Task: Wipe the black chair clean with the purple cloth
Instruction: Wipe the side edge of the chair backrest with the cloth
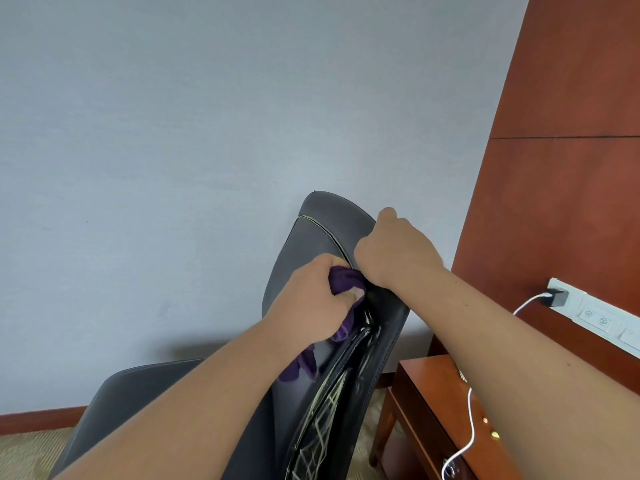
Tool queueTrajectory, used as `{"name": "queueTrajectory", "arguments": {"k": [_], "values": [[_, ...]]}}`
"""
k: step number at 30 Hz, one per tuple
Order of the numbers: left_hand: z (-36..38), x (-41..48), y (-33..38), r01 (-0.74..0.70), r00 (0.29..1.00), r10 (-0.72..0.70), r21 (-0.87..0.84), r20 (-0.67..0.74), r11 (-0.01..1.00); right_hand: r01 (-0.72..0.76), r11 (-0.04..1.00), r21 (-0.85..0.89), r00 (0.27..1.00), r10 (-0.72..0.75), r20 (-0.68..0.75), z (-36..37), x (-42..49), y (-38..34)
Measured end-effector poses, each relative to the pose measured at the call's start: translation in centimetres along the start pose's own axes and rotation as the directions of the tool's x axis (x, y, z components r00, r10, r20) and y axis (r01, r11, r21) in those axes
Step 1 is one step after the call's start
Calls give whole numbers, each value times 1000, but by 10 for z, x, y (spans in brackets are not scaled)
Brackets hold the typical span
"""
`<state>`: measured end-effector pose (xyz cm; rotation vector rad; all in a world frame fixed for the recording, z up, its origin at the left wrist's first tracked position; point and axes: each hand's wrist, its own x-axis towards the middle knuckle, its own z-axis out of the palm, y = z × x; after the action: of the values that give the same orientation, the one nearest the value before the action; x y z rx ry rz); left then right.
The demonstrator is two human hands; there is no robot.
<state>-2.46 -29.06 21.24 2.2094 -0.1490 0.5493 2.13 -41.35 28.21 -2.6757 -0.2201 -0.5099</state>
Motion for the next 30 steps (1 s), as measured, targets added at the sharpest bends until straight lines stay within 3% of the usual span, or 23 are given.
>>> {"name": "queueTrajectory", "arguments": {"k": [4, 11, 24, 30], "values": [[-1, -10, 5, -93, 993, 93, -8, 70, 996, -8, 1000, -6, 1000, 8, 12, 0, -1, 0], [-13, -29, 8, -134, 961, 132, -9, 244, 991, 8, 1000, -28, 1000, -8, -1, 1, -2, -1], [-1, -14, 18, -105, 992, 93, 136, 89, 985, -23, 1000, 3, 1000, 23, 6, -2, -4, -1], [-5, -27, 20, -32, 970, 24, 29, 241, 999, -9, 1000, 1, 1000, 9, 0, -2, -4, 1]]}}
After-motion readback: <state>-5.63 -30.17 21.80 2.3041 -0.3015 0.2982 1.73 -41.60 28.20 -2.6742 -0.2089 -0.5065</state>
